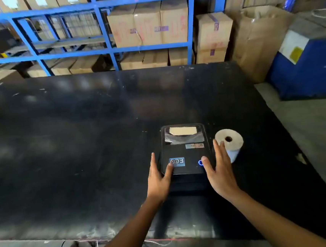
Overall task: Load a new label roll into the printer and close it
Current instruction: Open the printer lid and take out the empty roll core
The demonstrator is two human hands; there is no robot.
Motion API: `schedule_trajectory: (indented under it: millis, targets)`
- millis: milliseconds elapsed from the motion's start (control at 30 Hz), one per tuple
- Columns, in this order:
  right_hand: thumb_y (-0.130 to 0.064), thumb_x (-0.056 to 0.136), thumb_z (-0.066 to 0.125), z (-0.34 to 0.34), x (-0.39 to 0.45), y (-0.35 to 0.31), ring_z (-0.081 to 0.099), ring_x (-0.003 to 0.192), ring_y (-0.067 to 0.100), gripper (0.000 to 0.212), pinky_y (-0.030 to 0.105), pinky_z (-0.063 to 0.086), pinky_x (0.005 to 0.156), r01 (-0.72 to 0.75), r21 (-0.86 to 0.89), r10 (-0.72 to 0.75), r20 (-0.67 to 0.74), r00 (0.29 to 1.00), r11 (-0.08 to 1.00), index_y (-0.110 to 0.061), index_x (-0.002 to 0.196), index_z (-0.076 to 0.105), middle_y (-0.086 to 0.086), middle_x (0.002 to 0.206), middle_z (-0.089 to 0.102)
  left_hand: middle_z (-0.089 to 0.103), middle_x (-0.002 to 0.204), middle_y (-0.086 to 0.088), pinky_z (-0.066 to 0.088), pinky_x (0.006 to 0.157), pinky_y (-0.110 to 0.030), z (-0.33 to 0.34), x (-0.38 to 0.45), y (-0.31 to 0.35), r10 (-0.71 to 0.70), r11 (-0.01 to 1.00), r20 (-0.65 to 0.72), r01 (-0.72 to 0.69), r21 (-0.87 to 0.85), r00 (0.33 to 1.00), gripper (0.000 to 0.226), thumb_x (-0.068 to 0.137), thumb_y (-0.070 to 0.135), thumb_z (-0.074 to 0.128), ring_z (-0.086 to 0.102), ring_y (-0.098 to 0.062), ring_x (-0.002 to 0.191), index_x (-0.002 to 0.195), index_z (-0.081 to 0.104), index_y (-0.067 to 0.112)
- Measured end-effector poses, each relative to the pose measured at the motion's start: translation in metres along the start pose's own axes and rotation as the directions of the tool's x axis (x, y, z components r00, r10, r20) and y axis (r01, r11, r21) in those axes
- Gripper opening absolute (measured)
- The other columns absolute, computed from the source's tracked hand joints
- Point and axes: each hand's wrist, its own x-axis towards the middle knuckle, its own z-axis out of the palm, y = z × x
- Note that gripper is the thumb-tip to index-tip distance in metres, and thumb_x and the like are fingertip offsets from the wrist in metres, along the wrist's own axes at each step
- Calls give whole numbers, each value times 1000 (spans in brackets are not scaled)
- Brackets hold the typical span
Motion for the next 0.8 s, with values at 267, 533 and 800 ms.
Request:
schedule_trajectory:
  millis: [267,533,800]
  targets:
    - [-45,97,47,11,-27,2,52,125,11,44,36,39,108,-450,542,354,279,893,709,-28,137,47,-5,136,58,56,147,6,38,115,-31,14,-11,-15,-151,952,87,169,-254,985,61,96,54,54,52,-8,132,151,40,31]
    - [-38,91,62,15,-30,1,62,90,6,41,28,49,87,-465,624,491,145,859,628,-9,119,59,1,105,69,58,139,14,35,100,-20,16,-13,-17,-156,959,53,164,-230,986,61,95,61,48,52,-6,126,151,38,38]
    - [-41,83,71,14,-18,6,66,84,37,41,50,55,80,-427,492,511,-42,859,759,-1,87,62,20,83,68,54,136,12,33,107,-24,16,-12,-16,-171,959,57,179,-220,984,64,97,58,47,48,-7,125,155,31,37]
